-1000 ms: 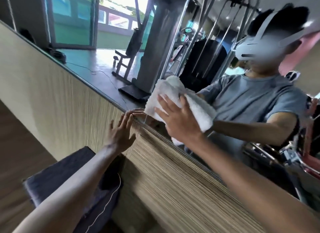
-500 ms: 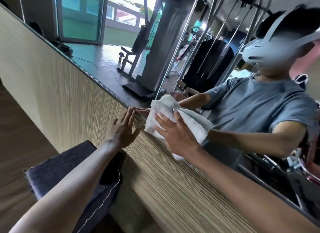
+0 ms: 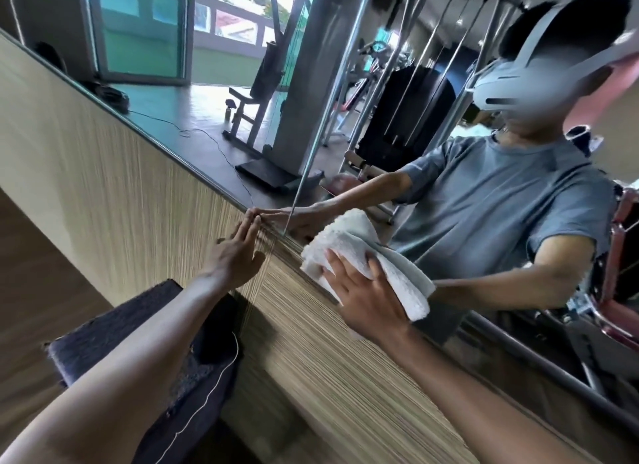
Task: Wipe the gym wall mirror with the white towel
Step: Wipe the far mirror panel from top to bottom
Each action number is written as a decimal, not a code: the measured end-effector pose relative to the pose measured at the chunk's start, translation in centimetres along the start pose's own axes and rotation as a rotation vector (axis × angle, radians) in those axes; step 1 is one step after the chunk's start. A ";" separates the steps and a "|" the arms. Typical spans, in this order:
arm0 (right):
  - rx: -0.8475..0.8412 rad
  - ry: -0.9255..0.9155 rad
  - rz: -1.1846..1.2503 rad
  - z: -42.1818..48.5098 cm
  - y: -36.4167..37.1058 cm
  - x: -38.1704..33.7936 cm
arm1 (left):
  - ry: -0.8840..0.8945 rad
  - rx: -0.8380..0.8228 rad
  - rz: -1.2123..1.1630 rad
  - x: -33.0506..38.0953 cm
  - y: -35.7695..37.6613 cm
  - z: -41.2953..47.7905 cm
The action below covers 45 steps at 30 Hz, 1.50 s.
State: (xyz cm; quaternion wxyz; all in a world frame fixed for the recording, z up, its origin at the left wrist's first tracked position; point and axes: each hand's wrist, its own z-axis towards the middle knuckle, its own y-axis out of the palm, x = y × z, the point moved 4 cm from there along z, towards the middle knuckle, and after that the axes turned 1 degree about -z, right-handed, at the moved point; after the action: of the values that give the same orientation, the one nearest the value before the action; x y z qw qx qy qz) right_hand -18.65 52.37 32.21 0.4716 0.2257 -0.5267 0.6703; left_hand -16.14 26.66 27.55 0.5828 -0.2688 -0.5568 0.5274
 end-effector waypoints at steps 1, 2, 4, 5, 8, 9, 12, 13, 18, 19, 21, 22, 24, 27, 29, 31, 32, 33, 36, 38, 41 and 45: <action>0.002 0.012 0.005 0.4 -0.1 -0.1 | -0.005 -0.033 0.008 0.0 -0.5 0.0; -0.002 0.026 0.012 1.3 -0.1 -0.3 | -0.014 -0.070 0.017 0.1 -0.9 0.0; -0.022 0.032 0.026 4.1 -0.1 -1.0 | -0.049 -0.131 0.044 0.5 -1.4 -0.1; -0.037 0.027 0.029 5.7 0.1 -1.5 | -0.071 -0.155 0.070 0.6 -1.6 -0.2; -0.080 0.025 0.029 9.9 0.3 -2.9 | -0.081 -0.183 0.134 0.8 -1.9 -0.4; -0.090 0.031 0.026 10.5 0.3 -3.4 | -0.067 -0.176 0.147 0.7 -2.1 -0.4; -0.130 0.051 0.023 10.4 0.2 -3.4 | -0.059 -0.161 0.167 0.6 -2.4 -0.2; -0.129 0.050 0.029 9.8 0.1 -3.2 | -0.073 -0.158 0.173 0.6 -2.4 -0.3; -0.076 0.085 0.080 5.0 -0.7 -1.7 | -0.158 -0.124 0.115 1.5 -1.6 -0.3; -0.070 0.094 0.092 3.4 -0.8 -1.2 | -0.162 -0.115 0.097 1.5 -1.5 -0.2; -0.066 0.097 0.083 -0.7 -1.0 -0.1 | -0.172 -0.115 0.070 1.7 -1.4 -0.1; -0.062 0.101 0.064 -3.2 -1.1 0.5 | -0.175 -0.118 0.074 1.9 -1.6 -0.1; -0.057 0.100 -0.003 -7.2 -1.8 1.6 | -0.181 -0.127 0.100 2.9 -1.8 -0.2; -0.026 0.090 -0.052 -9.0 -2.3 2.4 | -0.169 -0.143 0.113 5.4 -1.5 -0.9; -0.014 0.123 -0.037 -8.1 -2.2 2.1 | -0.168 -0.121 0.106 7.2 -1.2 -1.3; -0.005 0.149 -0.002 -7.9 -2.1 1.6 | -0.185 -0.110 0.073 9.0 -0.5 -1.9; -0.007 0.156 0.009 -8.3 -2.0 1.6 | -0.196 -0.101 0.035 10.0 -0.1 -2.3; -0.012 0.159 0.016 -8.9 -1.9 1.8 | -0.209 -0.084 -0.017 11.1 0.3 -2.8; -0.006 0.168 0.028 -12.2 -2.1 2.7 | -0.221 -0.008 -0.114 14.6 1.6 -4.4; -0.019 0.172 0.031 -15.5 -2.6 3.7 | -0.222 0.016 -0.167 17.5 2.7 -5.5; -0.033 0.176 0.034 -21.5 -3.0 5.7 | -0.220 0.008 -0.279 22.9 5.0 -7.8; -0.074 0.234 -0.029 -31.7 -4.0 8.9 | -0.172 -0.016 -0.477 31.2 9.4 -11.6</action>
State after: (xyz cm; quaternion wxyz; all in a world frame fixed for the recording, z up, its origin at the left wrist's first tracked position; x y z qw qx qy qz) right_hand -13.02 85.01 30.40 0.5473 0.1360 -0.4890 0.6655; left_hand -13.75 61.14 27.74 0.6392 -0.0886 -0.6559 0.3916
